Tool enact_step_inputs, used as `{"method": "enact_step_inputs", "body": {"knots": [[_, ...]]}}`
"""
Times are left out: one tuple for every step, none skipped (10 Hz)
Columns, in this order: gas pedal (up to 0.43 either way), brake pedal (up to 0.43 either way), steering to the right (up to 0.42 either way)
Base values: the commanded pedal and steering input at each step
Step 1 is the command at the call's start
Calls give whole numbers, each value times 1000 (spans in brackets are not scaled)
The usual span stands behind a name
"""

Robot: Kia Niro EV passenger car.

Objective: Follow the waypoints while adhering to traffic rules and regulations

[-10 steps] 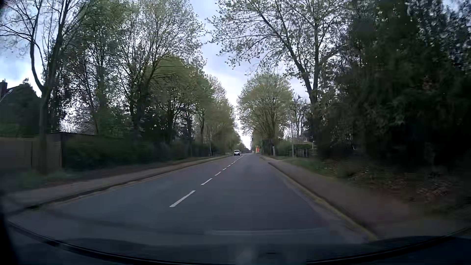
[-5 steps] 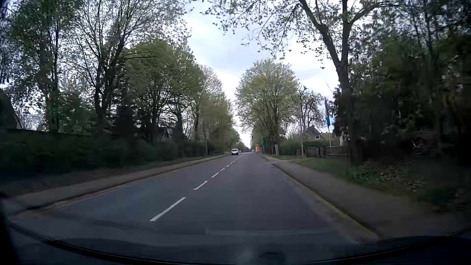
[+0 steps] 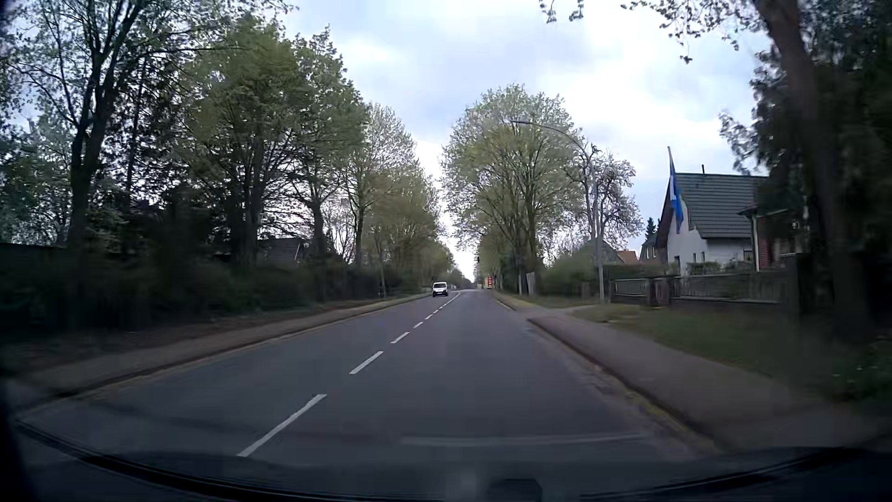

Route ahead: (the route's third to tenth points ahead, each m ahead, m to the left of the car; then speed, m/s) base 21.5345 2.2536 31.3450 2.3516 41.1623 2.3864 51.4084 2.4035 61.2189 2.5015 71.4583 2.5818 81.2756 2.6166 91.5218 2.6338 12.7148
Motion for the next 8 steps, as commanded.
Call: {"method": "enact_step_inputs", "body": {"knots": [[189, 0, -2], [189, 0, -2], [189, 0, -2], [189, 0, -2], [189, 0, -2], [189, 0, -1], [189, 0, 0], [189, 0, 0]]}}
